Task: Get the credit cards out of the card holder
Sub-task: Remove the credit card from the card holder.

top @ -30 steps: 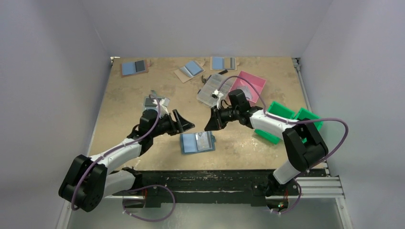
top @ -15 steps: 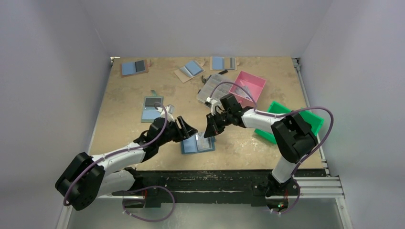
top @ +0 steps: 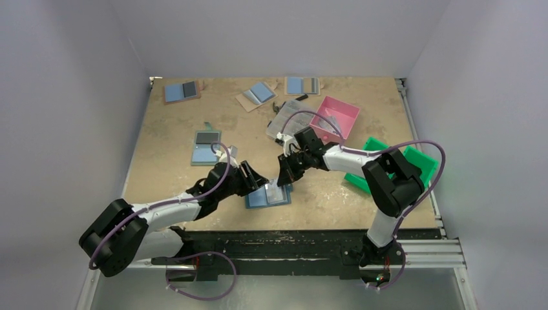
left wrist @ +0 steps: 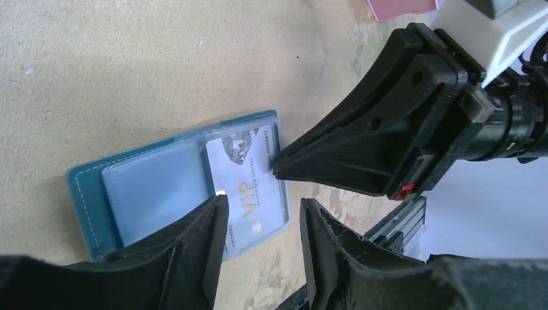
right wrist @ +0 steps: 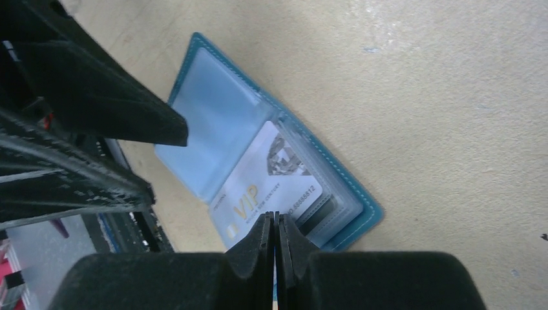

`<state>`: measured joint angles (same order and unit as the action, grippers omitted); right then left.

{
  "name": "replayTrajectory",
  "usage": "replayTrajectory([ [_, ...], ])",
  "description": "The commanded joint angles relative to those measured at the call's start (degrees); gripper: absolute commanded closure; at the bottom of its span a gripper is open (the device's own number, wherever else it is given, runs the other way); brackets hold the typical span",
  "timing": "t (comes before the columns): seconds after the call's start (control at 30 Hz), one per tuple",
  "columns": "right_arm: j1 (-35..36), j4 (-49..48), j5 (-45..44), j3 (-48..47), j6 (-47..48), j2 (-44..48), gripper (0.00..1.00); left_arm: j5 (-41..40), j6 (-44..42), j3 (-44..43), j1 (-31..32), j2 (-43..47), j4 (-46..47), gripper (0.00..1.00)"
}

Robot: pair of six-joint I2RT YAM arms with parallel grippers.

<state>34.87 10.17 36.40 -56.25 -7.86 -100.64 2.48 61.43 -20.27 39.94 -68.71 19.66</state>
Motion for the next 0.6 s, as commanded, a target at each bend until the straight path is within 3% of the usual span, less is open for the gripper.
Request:
replayTrajectory([
  [0.0, 0.36, 2.46, -3.54, -2.31, 1.68, -1.74, 0.92, -1.26, 1.73, 0.92, 0.49, -0.99, 4.16, 0.52],
  [0.57, 0.7, 5.41, -9.07, -3.6, 1.62, -5.77, 0.92, 2.52, 2.73, 4.49, 0.66, -8.55, 16.77, 0.52],
])
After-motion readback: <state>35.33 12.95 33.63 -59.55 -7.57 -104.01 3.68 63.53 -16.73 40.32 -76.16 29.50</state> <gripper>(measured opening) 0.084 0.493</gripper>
